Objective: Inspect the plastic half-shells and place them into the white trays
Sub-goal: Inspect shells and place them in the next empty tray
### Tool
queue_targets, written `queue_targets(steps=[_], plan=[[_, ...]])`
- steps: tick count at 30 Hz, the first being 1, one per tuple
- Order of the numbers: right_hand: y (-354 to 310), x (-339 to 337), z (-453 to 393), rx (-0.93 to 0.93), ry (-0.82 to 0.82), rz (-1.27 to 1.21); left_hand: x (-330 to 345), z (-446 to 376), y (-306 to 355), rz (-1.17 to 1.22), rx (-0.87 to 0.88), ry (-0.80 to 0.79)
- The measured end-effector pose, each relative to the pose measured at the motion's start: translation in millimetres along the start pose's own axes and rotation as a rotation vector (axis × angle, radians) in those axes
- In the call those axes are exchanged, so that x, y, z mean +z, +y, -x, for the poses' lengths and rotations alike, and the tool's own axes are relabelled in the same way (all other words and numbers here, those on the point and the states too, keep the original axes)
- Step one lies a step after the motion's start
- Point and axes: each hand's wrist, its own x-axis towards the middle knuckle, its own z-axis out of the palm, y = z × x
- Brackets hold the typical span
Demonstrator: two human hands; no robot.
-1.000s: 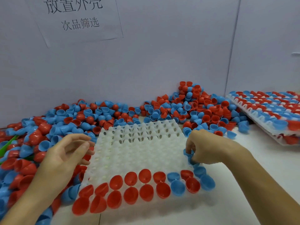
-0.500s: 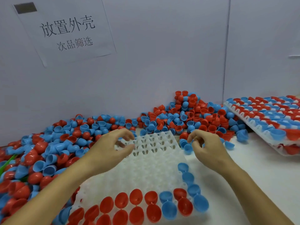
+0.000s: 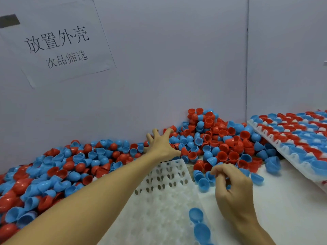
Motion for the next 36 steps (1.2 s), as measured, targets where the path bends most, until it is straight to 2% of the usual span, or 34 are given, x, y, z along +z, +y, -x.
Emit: queue_targets(steps=[4,9,14,18,22,25,29,36], plan=[[4.5,2.8,-0.5,-0.004,-0.048,0.021,16.8,-30.8,9.6,-0.064,-0.116,-0.140],[6.9,4.7,-1.5,0.010,-0.060,0.030,16.6,-53.5,13.1,-0.051,-0.246,-0.206],[7.4,4.9,-1.3,0.016,-0.067,0.038,23.5,-55.4,5.8,-0.057,-0.267,-0.032],[7.9,5.5,-1.7,0.012,-0.073,0.048,22.5,-58.1,-0.9,-0.065,-0.293,-0.119],[6.9,5.8,-0.8,0.008,-0.083,0.054,20.4,-59.9,-14.3,-0.037,-0.245,-0.037],[9.8,5.7,-1.3,0.000,-0.089,0.073,11.9,-62.7,-26.6,0.097,-0.247,-0.033],[14.1,6.5,-0.6,-0.001,-0.121,0.118,-5.6,-66.4,-40.5,0.437,-0.241,0.045],[13.6,5.9,0.4,-0.018,-0.130,0.121,-43.8,-60.4,-67.1,0.916,-0.356,0.156]])
